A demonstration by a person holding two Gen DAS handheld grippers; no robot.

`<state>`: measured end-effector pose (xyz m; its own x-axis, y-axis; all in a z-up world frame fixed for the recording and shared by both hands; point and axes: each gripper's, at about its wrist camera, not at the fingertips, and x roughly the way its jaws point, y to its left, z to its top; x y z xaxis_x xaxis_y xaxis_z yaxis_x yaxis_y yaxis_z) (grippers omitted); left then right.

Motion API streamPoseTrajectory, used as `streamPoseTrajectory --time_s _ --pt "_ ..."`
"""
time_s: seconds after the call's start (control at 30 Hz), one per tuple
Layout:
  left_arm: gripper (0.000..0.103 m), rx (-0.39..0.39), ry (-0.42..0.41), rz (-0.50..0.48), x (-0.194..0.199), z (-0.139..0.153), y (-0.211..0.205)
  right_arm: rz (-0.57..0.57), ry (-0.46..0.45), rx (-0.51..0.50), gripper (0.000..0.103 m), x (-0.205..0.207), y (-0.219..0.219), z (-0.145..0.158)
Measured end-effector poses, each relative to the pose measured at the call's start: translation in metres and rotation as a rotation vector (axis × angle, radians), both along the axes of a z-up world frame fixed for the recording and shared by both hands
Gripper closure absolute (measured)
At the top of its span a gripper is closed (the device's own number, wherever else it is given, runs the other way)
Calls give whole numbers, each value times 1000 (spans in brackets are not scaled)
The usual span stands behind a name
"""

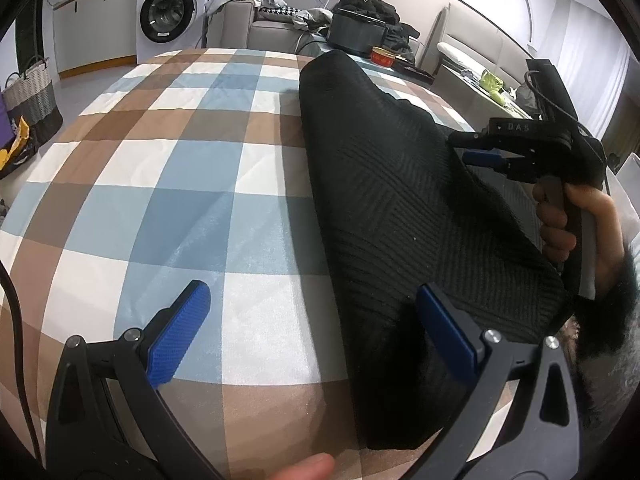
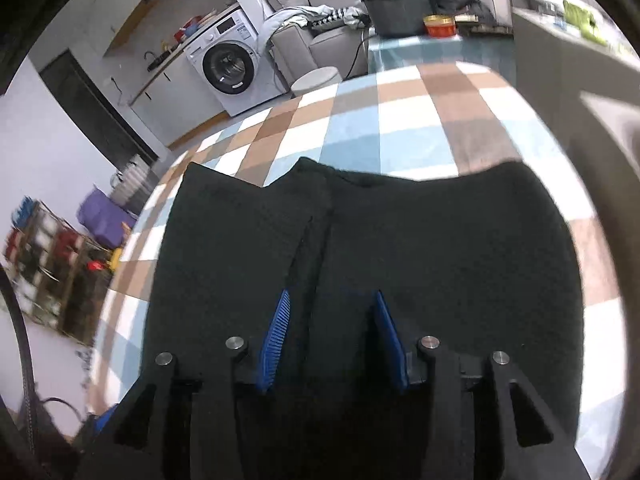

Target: Fold small clothes

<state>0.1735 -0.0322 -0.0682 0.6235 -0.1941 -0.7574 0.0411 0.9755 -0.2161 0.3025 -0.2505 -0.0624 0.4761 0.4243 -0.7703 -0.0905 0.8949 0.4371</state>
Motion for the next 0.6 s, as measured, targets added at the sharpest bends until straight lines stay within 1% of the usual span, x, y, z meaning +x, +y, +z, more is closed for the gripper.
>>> streamPoseTrajectory --time_s 0.13,0.2,0.23,0.33,0.37,0.47,0.53,0.6 --pt "1 -4 0 -5 1 -2 -1 27 4 77 58 10 11 -6" --pt "1 -4 1 -7 1 -3 -1 40 3 75 59 21 23 -10" --pt "1 -3 3 -8 2 -4 -1 37 -5 57 65 23 27 -11" --pt "1 -7 5 -10 3 -4 -1 50 -29 13 88 28 40 -13" --pt "1 -7 4 -9 2 -4 0 57 -47 1 91 26 42 -11" --pt "1 -8 1 -2 1 -2 1 53 -130 21 92 12 38 8" --pt "1 -10 -8 0 0 2 2 33 -176 52 92 1 30 28" --pt "1 -12 -23 -2 -3 7 1 21 -226 42 92 -15 23 54"
